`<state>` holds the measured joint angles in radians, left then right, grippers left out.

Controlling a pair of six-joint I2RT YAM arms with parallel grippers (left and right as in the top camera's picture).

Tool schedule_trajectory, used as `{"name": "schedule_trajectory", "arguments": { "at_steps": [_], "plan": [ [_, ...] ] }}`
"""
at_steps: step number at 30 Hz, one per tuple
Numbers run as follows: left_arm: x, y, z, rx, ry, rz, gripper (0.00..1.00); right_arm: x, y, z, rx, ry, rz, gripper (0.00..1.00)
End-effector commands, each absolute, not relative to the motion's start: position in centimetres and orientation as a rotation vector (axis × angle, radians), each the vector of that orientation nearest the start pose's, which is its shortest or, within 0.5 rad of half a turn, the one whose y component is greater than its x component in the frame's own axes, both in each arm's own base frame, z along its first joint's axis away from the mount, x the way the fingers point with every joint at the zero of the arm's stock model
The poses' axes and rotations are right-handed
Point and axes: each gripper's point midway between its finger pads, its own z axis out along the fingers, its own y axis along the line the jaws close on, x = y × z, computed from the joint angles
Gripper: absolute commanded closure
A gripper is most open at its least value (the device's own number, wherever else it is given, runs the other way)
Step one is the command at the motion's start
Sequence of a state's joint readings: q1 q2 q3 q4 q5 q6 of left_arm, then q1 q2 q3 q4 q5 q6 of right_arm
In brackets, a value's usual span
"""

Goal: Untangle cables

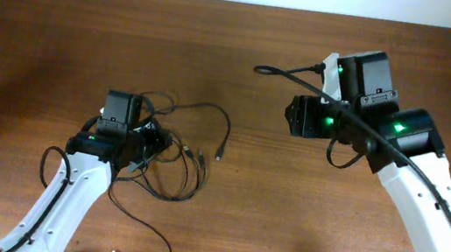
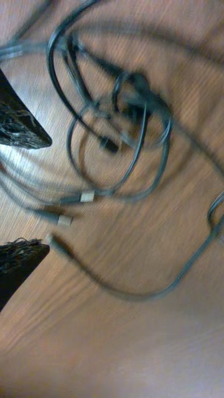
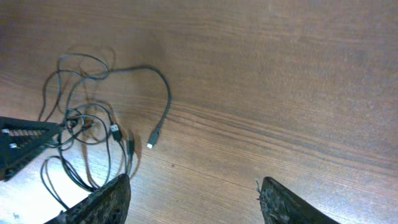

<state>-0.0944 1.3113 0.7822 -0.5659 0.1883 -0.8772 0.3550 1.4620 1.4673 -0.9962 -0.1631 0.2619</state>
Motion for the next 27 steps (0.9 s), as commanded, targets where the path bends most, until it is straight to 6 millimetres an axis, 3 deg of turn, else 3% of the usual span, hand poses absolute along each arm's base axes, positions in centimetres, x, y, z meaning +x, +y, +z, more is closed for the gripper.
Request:
{"name": "schedule_trajectory", "arguments": {
  "at_steps": [1, 5, 10, 12, 13, 14, 16, 17, 18, 20, 22, 24, 26, 27],
  "plan": [
    [30.0, -3.7, 7.9, -1.017, 2.538, -0.358, 0.83, 33.3, 15.6, 21.0, -0.189, 2.657, 0.433, 0.30],
    [28.9, -2.6, 7.3, -1.214, 2.497, -0.286, 0.89, 32.7, 15.5, 18.9, -0.178, 2.728, 0.422, 0.29],
    [27.4, -1.8, 5.5, -1.350, 2.512, -0.187, 0.80, 32.8, 15.7, 17.0, -0.176, 2.784, 0.421, 0.28],
    [26.3, -1.4, 3.3, -1.464, 2.526, -0.110, 0.75, 32.8, 15.7, 16.7, -0.176, 2.794, 0.418, 0.27],
    [25.9, -1.7, 2.5, -1.502, 2.550, -0.108, 0.67, 32.8, 15.7, 16.7, -0.175, 2.794, 0.418, 0.27],
    [25.5, -2.3, 1.6, -1.539, 2.587, -0.129, 0.49, 32.8, 15.7, 16.7, -0.176, 2.794, 0.418, 0.27],
    [25.3, -3.7, 0.2, -1.573, 2.654, -0.198, 0.35, 32.9, 15.8, 16.7, -0.176, 2.790, 0.418, 0.26],
    [25.2, -3.9, -0.4, -1.584, 2.672, -0.198, 0.42, 33.0, 15.8, 16.8, -0.176, 2.787, 0.420, 0.26],
    [25.1, -3.9, -1.1, -1.593, 2.685, -0.181, 0.64, 33.1, 15.8, 16.8, -0.177, 2.784, 0.421, 0.25],
    [24.8, -3.9, -2.2, -1.610, 2.709, -0.153, 0.99, 33.0, 15.8, 16.8, -0.177, 2.785, 0.420, 0.25],
    [24.9, -3.9, -2.3, -1.566, 2.735, -0.151, 1.00, 33.0, 15.8, 16.8, -0.176, 2.786, 0.420, 0.24],
    [27.1, -4.2, -1.0, -1.281, 2.786, -0.227, 1.00, 33.0, 15.8, 16.8, -0.176, 2.785, 0.420, 0.22],
    [29.6, -5.2, 2.0, -0.892, 2.820, -0.330, 1.00, 33.1, 15.9, 16.8, -0.177, 2.783, 0.423, 0.20],
    [30.8, -6.5, 4.0, -0.611, 2.823, -0.429, 1.00, 33.0, 16.1, 16.9, -0.182, 2.783, 0.446, 0.20]
  ]
}}
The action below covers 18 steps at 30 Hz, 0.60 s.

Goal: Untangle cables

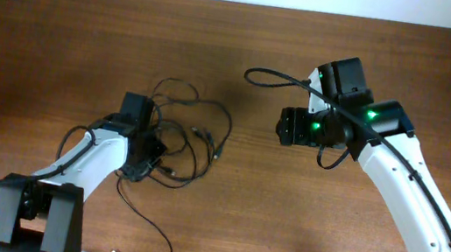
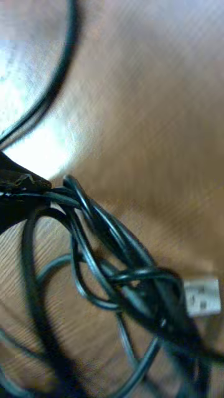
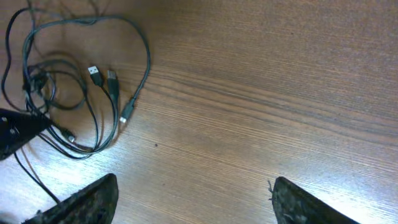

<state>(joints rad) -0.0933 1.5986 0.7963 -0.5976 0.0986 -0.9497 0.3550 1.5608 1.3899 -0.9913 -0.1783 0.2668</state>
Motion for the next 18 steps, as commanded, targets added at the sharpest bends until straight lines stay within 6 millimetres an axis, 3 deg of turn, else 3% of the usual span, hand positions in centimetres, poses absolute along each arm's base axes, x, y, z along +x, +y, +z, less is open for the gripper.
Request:
{"name": "schedule_trajectory", "arguments": {
  "at_steps": [1, 2, 5, 6, 10, 15, 18],
  "plan": [
    [31.5, -8.7, 6.9, -0.252, 2.777, -0.576, 1.00, 32.9, 16.6, 17.0, -0.191, 2.781, 0.484, 0.20],
    [31.5, -10.5, 9.2, -0.007, 2.701, -0.692, 1.00, 32.8, 17.0, 17.2, -0.200, 2.776, 0.522, 0.20],
    [30.3, -13.4, 14.6, 0.413, 2.448, -0.855, 1.00, 33.0, 18.2, 17.8, -0.223, 2.746, 0.614, 0.20],
    [30.1, -13.6, 15.7, 0.462, 2.400, -0.851, 1.00, 33.2, 18.3, 17.9, -0.225, 2.737, 0.616, 0.20],
    [29.7, -13.5, 19.1, 0.498, 2.280, -0.803, 1.00, 33.4, 18.4, 18.0, -0.227, 2.725, 0.622, 0.18],
    [30.3, -13.5, 21.2, 0.511, 2.183, -0.778, 1.00, 33.3, 18.4, 18.0, -0.228, 2.725, 0.627, 0.17],
    [30.9, -13.6, 21.8, 0.521, 2.146, -0.766, 1.00, 32.4, 20.0, 18.7, -0.267, 2.721, 0.780, 0.21]
  ]
}}
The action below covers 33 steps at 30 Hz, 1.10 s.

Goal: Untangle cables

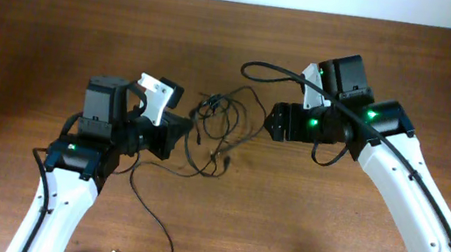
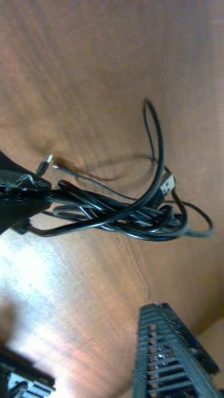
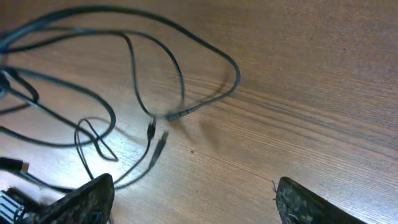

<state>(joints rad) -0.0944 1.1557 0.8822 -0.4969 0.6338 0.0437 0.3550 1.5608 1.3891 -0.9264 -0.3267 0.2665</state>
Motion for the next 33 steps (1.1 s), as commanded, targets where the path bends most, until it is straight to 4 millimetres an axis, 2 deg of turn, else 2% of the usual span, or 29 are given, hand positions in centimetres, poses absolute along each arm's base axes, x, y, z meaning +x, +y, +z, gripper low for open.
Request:
{"name": "schedule_trajectory", "arguments": {
  "at_steps": [1, 2, 3, 5, 9, 11, 12, 16, 18, 25, 27, 29, 30, 31, 33],
  "plan": [
    [30.9, -13.6, 21.8, 0.521, 2.145, -0.766, 1.00, 32.0, 20.8, 19.1, -0.290, 2.712, 0.852, 0.25],
    [30.8, -13.6, 21.8, 0.521, 2.146, -0.766, 1.00, 31.4, 22.2, 20.1, -0.393, 2.659, 0.986, 0.37],
    [30.8, -13.6, 21.8, 0.520, 2.146, -0.766, 1.00, 30.9, 23.4, 21.3, -0.514, 2.580, 1.098, 0.41],
    [30.8, -13.6, 21.8, 0.522, 2.145, -0.768, 1.00, 30.9, 24.4, 22.4, -0.610, 2.487, 1.164, 0.42],
    [30.1, -14.9, 23.0, 0.580, 2.084, -0.879, 1.00, 32.1, 25.3, 23.0, -0.742, 2.348, 1.145, 0.42],
    [29.9, -15.3, 23.4, 0.598, 2.059, -0.905, 1.00, 31.6, 26.8, 23.2, -0.790, 2.292, 1.309, 0.50],
    [29.9, -15.3, 23.4, 0.598, 2.060, -0.905, 1.00, 31.2, 27.3, 23.0, -0.804, 2.284, 1.401, 0.50],
    [29.7, -15.5, 23.6, 0.609, 2.050, -0.930, 1.00, 31.7, 28.2, 19.3, -0.643, 2.445, 1.570, 0.50],
    [29.6, -15.6, 23.6, 0.611, 2.049, -0.936, 1.00, 32.1, 29.1, 19.6, -0.617, 2.406, 1.700, 0.45],
    [29.1, -16.1, 24.0, 0.634, 2.029, -0.987, 1.00, 36.0, 30.5, 22.6, -0.453, 2.298, 1.770, 0.46],
    [29.1, -16.1, 24.0, 0.635, 2.029, -0.987, 1.00, 36.0, 30.7, 22.8, -0.461, 2.284, 1.775, 0.57],
    [29.1, -16.1, 24.0, 0.635, 2.029, -0.986, 1.00, 35.2, 31.2, 23.3, -0.505, 2.268, 1.819, 0.83],
    [29.1, -16.1, 24.0, 0.635, 2.029, -0.986, 1.00, 34.9, 31.3, 23.6, -0.528, 2.254, 1.841, 0.92],
    [29.1, -16.0, 24.0, 0.634, 2.029, -0.985, 1.00, 34.5, 31.5, 23.9, -0.561, 2.232, 1.866, 0.96],
    [29.2, -16.0, 23.9, 0.632, 2.031, -0.981, 1.00, 33.9, 31.7, 25.2, -0.679, 2.133, 1.911, 0.96]
  ]
}}
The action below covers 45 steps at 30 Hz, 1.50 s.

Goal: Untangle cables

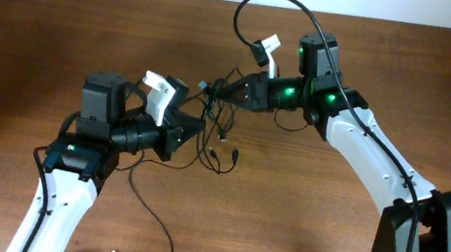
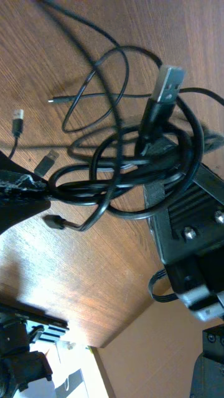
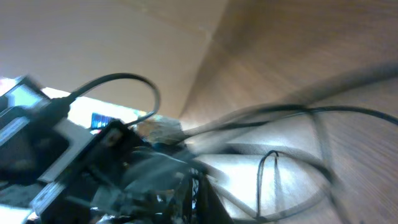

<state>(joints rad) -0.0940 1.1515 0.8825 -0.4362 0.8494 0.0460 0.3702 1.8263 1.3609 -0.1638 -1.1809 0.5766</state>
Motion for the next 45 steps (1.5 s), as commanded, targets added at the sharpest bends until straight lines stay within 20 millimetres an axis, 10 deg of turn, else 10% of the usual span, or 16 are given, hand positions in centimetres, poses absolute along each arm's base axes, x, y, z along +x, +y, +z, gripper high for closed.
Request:
{"name": "schedule_trajectory", "arguments": {
  "at_steps": [1, 14, 18, 20, 21, 27, 35, 43, 45],
  "plan": [
    [29.3, -15.8, 23.8, 0.624, 2.038, -0.964, 1.00, 33.7, 31.7, 25.5, -0.726, 2.093, 1.915, 0.96],
    [35.1, -6.1, 20.6, -0.381, 2.228, -0.510, 1.00, 34.2, 29.3, 27.4, -0.741, 2.075, 1.439, 0.96],
    [33.9, -14.6, 24.7, 0.225, 2.074, -0.979, 1.00, 34.5, 26.6, 25.2, -0.461, 2.329, 1.251, 0.87],
    [30.7, -17.5, 26.5, 0.591, 1.916, -1.167, 1.00, 33.8, 26.5, 24.3, -0.389, 2.401, 1.346, 0.42],
    [29.2, -18.2, 27.1, 0.711, 1.846, -1.231, 1.00, 33.2, 26.9, 23.9, -0.407, 2.413, 1.414, 0.35],
    [28.9, -17.7, 27.3, 0.718, 1.829, -1.267, 1.00, 35.2, 25.9, 20.0, -0.114, 2.555, 1.151, 0.37],
    [28.5, -17.9, 27.5, 0.733, 1.817, -1.294, 1.00, 38.2, 27.2, 22.9, 0.171, 2.428, 1.271, 0.37],
    [28.5, -17.9, 27.5, 0.734, 1.816, -1.292, 1.00, 36.0, 31.8, 24.1, 0.108, 2.414, 1.401, 0.37],
    [28.5, -17.9, 27.6, 0.735, 1.812, -1.290, 1.00, 35.8, 32.1, 22.1, 0.113, 2.470, 1.342, 0.55]
  ]
}}
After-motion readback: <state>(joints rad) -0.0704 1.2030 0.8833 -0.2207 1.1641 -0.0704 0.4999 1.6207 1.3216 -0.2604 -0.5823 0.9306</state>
